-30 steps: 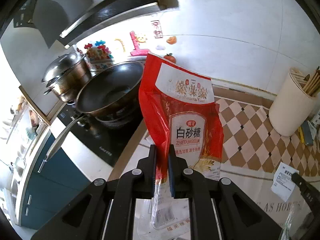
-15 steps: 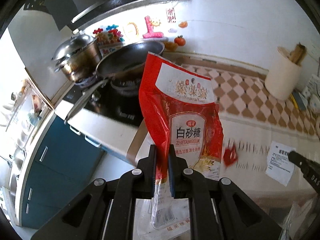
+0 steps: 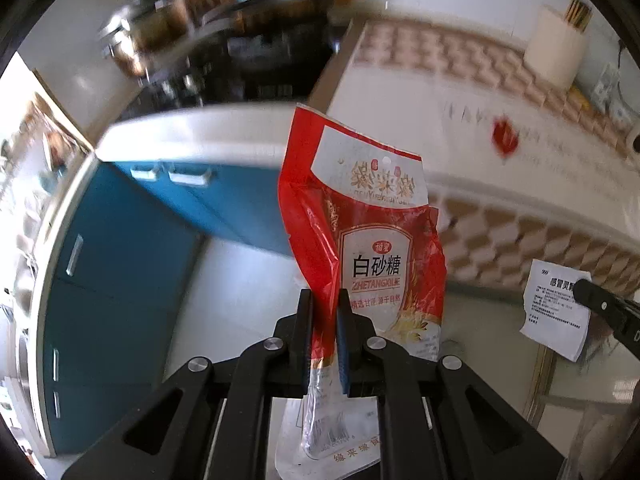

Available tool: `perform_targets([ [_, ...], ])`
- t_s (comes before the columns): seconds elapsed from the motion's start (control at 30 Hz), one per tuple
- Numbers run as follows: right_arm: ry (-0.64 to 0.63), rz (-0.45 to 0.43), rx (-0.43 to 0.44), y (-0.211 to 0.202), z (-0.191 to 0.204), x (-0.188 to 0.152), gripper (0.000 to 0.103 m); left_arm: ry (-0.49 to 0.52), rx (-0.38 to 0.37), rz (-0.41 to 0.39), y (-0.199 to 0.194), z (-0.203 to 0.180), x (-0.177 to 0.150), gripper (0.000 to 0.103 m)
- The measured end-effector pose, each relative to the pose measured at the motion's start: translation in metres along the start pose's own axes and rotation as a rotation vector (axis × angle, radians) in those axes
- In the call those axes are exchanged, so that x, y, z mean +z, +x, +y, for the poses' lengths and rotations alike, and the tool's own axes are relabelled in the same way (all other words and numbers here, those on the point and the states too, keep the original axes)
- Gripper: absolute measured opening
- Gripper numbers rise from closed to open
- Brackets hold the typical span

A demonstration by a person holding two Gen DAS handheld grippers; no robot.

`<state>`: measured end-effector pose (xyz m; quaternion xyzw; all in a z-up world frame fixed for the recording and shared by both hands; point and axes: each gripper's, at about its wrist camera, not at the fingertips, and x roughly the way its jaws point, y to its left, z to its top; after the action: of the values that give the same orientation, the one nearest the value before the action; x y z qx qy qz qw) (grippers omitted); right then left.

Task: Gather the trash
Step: 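Carry the sugar bag and paper packet down over the trash bin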

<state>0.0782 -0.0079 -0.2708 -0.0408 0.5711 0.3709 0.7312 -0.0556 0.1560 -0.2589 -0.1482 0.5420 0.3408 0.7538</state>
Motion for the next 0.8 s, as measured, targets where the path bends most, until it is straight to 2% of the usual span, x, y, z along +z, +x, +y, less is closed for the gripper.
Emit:
perform_targets([
  [0.2, 0.024, 0.126, -0.031, 0.062, 0.0, -0.051, 0.003, -0.035, -0.03, 0.146, 0.082, 0.0, -0.028, 0.007],
  [0.33, 0.029, 0.201, -0.054, 0.113, -0.009, -0.07, 0.003, -0.063, -0.038, 0.264, 0.162, -0.009, -0.049, 0.008],
  [0.67, 0.042, 0.338, -0.093, 0.295, -0.062, -0.113, 0.003, -0.085, -0.054, 0.479, 0.376, -0.046, -0.105, 0.008],
  [0.8, 0.047, 0.387, -0.086, 0.365, -0.082, -0.133, 0.003, -0.077, -0.055, 0.53, 0.446, -0.059, -0.125, 0.008],
])
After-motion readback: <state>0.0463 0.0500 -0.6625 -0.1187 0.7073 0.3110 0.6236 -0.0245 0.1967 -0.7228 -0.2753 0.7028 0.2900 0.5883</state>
